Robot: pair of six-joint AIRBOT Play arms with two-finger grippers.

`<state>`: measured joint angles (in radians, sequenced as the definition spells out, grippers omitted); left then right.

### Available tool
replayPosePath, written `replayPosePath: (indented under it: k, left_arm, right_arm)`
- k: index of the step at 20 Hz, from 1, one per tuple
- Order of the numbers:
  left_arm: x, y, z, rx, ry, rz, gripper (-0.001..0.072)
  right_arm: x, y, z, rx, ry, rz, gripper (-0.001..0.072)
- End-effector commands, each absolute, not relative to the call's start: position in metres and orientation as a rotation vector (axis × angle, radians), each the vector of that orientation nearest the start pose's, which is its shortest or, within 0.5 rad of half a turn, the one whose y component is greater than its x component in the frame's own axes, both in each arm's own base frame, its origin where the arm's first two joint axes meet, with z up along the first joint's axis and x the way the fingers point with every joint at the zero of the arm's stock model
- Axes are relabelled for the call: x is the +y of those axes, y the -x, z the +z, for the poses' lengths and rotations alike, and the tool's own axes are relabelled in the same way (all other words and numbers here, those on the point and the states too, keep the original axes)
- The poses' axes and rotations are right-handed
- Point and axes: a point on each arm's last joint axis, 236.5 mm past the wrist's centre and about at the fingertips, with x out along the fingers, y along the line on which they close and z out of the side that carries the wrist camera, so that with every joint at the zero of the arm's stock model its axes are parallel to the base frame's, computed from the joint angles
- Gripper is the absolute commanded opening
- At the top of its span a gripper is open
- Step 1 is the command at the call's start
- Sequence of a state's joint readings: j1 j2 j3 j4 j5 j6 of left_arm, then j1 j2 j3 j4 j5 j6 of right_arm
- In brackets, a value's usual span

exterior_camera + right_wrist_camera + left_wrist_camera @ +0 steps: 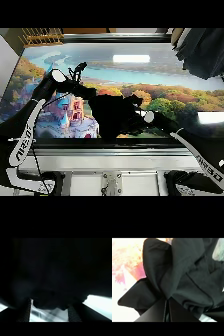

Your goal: Fold the clothes and pants, and hang the long-sleeved shirts on hangers.

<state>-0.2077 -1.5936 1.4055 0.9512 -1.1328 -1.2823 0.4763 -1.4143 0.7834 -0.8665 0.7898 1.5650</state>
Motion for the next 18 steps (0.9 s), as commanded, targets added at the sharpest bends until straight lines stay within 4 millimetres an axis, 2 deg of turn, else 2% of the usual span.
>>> replayPosePath:
  k: [1, 2, 3, 5, 6, 8, 9, 10, 11, 13, 15, 17, 18]
  left_arm:
    - [-0.216, -0.425, 0.004, 1.240, 0.224, -0.653, 0.0012]
    - [-0.216, -0.425, 0.004, 1.240, 0.224, -0.653, 0.0012]
    - [-0.216, -0.425, 0.004, 1.240, 0.225, -0.653, 0.0012]
    - [-0.216, -0.425, 0.005, 1.240, 0.225, -0.653, 0.0011]
    - [-0.216, -0.425, 0.007, 1.238, 0.230, -0.649, 0.0011]
    - [-0.210, -0.428, 0.028, 1.189, 0.237, -0.640, 0.0011]
    - [-0.205, -0.432, 0.053, 1.135, 0.235, -0.639, 0.0011]
    - [-0.201, -0.435, 0.086, 1.068, 0.234, -0.641, 0.0011]
    - [-0.197, -0.434, 0.124, 0.996, 0.229, -0.649, 0.0011]
    - [-0.201, -0.416, 0.217, 0.820, 0.202, -0.693, 0.0011]
    - [-0.213, -0.376, 0.313, 0.609, 0.159, -0.756, 0.0011]
    - [-0.226, -0.326, 0.391, 0.404, 0.121, -0.827, 0.0012]
    - [-0.232, -0.297, 0.426, 0.304, 0.112, -0.868, 0.0011]
  right_arm:
    - [0.282, -0.270, -0.115, 1.451, -0.446, 0.400, 0.0462]
    - [0.284, -0.271, -0.115, 1.446, -0.458, 0.393, 0.0461]
    - [0.285, -0.272, -0.115, 1.437, -0.461, 0.392, 0.0423]
    - [0.284, -0.279, -0.113, 1.411, -0.449, 0.393, 0.0076]
    - [0.282, -0.282, -0.110, 1.398, -0.444, 0.397, 0.0017]
    - [0.269, -0.297, -0.088, 1.341, -0.405, 0.413, 0.0016]
    - [0.257, -0.307, -0.065, 1.300, -0.369, 0.427, 0.0016]
    - [0.243, -0.317, -0.036, 1.251, -0.321, 0.452, 0.0016]
    - [0.228, -0.326, 0.004, 1.187, -0.277, 0.483, 0.0015]
    - [0.205, -0.333, 0.096, 1.046, -0.261, 0.525, 0.0015]
    - [0.189, -0.322, 0.192, 0.859, -0.258, 0.561, 0.0015]
    - [0.181, -0.300, 0.277, 0.654, -0.271, 0.592, 0.0014]
    - [0.177, -0.286, 0.310, 0.575, -0.283, 0.602, 0.0015]
